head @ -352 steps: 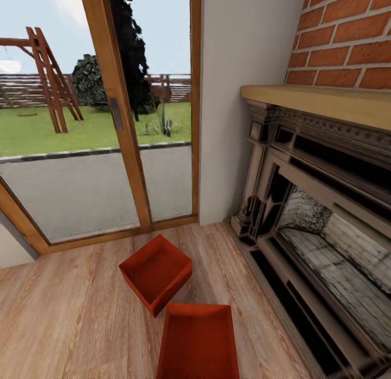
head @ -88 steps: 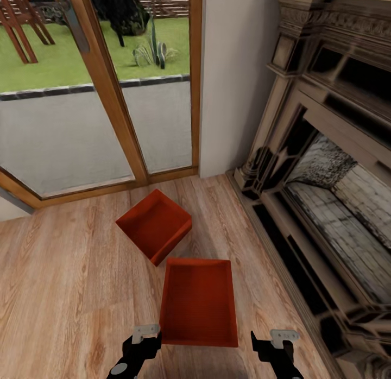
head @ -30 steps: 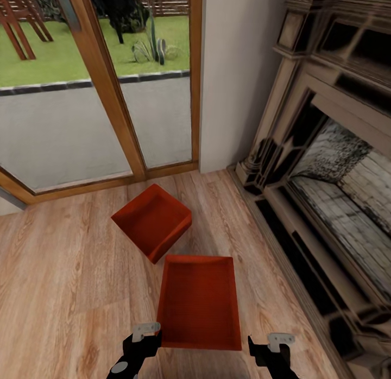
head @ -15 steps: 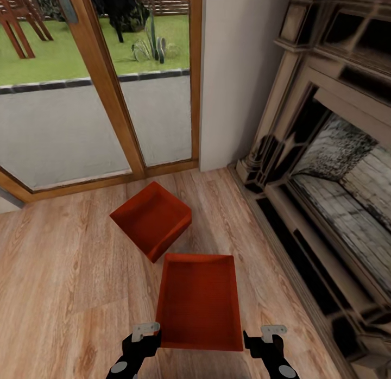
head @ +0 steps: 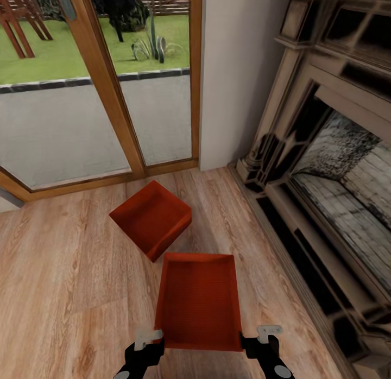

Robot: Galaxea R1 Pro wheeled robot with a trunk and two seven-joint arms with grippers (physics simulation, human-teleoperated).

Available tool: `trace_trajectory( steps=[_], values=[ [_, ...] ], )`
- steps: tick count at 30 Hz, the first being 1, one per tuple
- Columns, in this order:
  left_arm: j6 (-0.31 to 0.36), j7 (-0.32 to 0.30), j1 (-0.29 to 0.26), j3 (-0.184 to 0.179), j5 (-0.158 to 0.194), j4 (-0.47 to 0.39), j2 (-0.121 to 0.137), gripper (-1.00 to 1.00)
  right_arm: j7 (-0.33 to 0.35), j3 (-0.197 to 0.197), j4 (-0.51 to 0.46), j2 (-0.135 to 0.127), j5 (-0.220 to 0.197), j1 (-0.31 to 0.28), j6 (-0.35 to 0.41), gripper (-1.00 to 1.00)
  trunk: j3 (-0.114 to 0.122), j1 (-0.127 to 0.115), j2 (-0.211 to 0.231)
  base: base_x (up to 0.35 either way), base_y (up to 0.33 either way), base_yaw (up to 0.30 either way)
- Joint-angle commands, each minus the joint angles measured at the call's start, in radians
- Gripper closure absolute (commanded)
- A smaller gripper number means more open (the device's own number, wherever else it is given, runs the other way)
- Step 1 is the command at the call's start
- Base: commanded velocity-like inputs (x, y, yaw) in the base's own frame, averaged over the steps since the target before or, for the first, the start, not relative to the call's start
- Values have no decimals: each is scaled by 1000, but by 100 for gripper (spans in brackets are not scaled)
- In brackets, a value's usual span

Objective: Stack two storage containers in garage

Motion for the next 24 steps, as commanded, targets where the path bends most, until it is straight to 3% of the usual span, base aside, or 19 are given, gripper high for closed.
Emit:
trace_trajectory(
  steps=[1,7,11,23,24],
  values=[
    [-4,8,3,-8,10,6,-4,-100,-7,7,1,5,-10,-1,-4,-100,0,0,0,0,0,0],
    [-1,4,8,-8,15,40,-3,-100,-6,4,1,36,-7,-1,-4,-100,0,0,0,0,0,0],
    [-1,3,8,-14,16,63,-1,-100,-7,4,1,38,-4,-1,-4,-100,0,0,0,0,0,0],
    [33,4,8,-11,5,-3,13,-100,-10,-1,-2,37,-3,-1,-4,-100,0,0,0,0,0,0],
    [124,4,8,-10,6,-228,18,-100,-10,0,-2,37,-3,-1,-4,-100,0,0,0,0,0,0]
  ],
)
